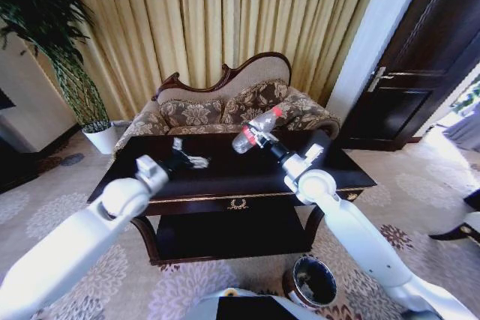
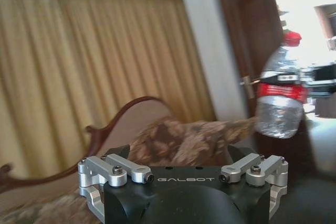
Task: Move to the front of the table and place the trash on the table into the trash bin.
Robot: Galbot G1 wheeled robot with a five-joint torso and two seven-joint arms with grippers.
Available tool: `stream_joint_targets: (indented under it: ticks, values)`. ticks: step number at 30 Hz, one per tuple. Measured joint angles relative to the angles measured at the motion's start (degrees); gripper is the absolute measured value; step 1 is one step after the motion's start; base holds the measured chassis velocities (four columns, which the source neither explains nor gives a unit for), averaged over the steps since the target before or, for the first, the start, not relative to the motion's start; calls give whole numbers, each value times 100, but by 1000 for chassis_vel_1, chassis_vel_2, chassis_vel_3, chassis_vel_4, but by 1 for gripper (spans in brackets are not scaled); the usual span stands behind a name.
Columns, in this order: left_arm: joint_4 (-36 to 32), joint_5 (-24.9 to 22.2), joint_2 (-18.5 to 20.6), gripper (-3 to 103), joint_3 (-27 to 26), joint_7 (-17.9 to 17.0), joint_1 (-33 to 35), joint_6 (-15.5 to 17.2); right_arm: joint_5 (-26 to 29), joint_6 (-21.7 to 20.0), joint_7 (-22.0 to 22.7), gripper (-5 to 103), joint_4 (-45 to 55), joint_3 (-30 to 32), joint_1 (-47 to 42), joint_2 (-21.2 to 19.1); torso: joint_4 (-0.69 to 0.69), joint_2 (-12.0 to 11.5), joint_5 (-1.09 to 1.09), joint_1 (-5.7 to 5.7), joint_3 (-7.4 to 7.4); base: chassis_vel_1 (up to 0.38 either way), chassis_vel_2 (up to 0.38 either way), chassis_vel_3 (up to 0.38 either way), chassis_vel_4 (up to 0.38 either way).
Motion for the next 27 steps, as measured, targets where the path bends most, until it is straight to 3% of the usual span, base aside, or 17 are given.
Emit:
stream_joint_targets:
  ticks: [3,8,9,10,15,21,27]
  values:
    - [-4,-49,50,100,-289,-79,300,2,-324,-2,184,23,-107,35,-3,-45,-1,0,-1,0,0,0,0,0,0]
    - [286,-282,158,100,-698,-556,546,-35,-1349,-53,826,23,-326,80,-60,-112,-2,1,1,0,0,0,0,0,0]
    - [407,-423,146,100,-734,-786,477,-24,-1761,-52,974,23,-421,93,-85,-131,-2,0,0,0,0,0,0,0,0]
    - [407,-423,146,100,-734,-786,477,-24,-1761,-52,974,23,-421,93,-85,-131,-2,0,0,0,0,0,0,0,0]
    - [953,-626,-50,100,-790,-1169,-107,91,-2833,-4,1490,23,-707,187,-170,-140,-4,0,1,0,0,0,0,0,0]
    - [1490,-885,-103,100,-935,-1421,-343,166,-3094,-32,1599,23,-819,280,-223,-216,-3,0,0,1,0,0,0,0,0]
    - [1868,-1199,-11,100,-1425,-1373,3,248,-2688,-213,1630,23,-823,336,-240,-406,0,0,0,0,0,0,0,0,0]
